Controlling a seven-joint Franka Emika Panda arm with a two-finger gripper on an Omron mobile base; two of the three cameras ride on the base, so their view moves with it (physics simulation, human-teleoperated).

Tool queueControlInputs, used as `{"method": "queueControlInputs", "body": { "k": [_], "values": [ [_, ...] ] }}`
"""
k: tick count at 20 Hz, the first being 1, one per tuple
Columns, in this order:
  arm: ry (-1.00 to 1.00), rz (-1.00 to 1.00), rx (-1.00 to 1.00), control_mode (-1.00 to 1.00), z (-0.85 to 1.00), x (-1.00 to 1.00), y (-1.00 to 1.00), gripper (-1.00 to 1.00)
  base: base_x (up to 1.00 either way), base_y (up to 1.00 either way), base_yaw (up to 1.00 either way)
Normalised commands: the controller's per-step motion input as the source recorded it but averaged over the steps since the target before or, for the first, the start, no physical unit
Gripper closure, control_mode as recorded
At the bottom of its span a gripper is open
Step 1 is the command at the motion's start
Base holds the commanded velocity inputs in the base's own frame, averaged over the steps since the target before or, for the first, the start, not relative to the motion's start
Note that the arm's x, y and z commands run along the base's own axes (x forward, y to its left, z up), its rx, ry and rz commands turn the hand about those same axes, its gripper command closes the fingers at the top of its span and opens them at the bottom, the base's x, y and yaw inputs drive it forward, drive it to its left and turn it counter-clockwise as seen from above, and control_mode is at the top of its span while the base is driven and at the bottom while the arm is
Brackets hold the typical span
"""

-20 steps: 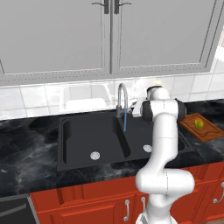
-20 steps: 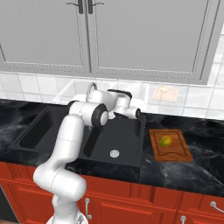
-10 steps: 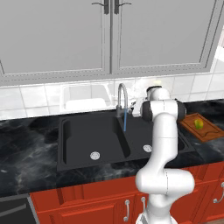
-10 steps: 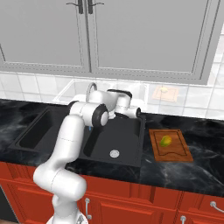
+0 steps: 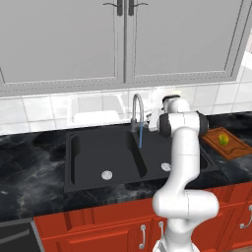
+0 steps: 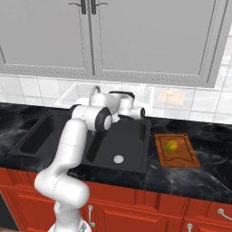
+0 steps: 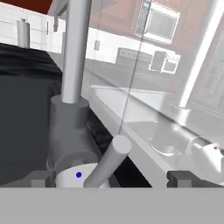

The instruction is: Pick the mango from the sink and place it on the cutting board to airdry. Then turn off the sink faucet.

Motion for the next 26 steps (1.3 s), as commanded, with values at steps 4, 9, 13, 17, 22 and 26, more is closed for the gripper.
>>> {"method": "queueControlInputs", "body": {
  "k": [4, 9, 13, 17, 22, 26],
  "values": [
    [0.00, 0.00, -0.13, -1.00, 0.55, 0.31, 0.61, -1.00, 0.00, 0.00, 0.00],
    [0.01, 0.00, -0.13, -1.00, 0.68, 0.36, 0.64, -1.00, 0.00, 0.00, 0.00],
    [0.03, 0.03, -0.07, -1.00, 0.86, 0.27, 0.35, -1.00, 0.00, 0.00, 0.00],
    [0.01, 0.03, -0.09, -1.00, 0.72, 0.17, 0.52, -1.00, 0.00, 0.00, 0.00],
    [0.01, 0.04, -0.07, -1.00, 0.55, 0.11, 0.40, -1.00, 0.00, 0.00, 0.00],
    [0.00, 0.05, -0.01, -1.00, 0.24, 0.00, 0.03, -1.00, 0.00, 0.00, 0.00]
  ]
}}
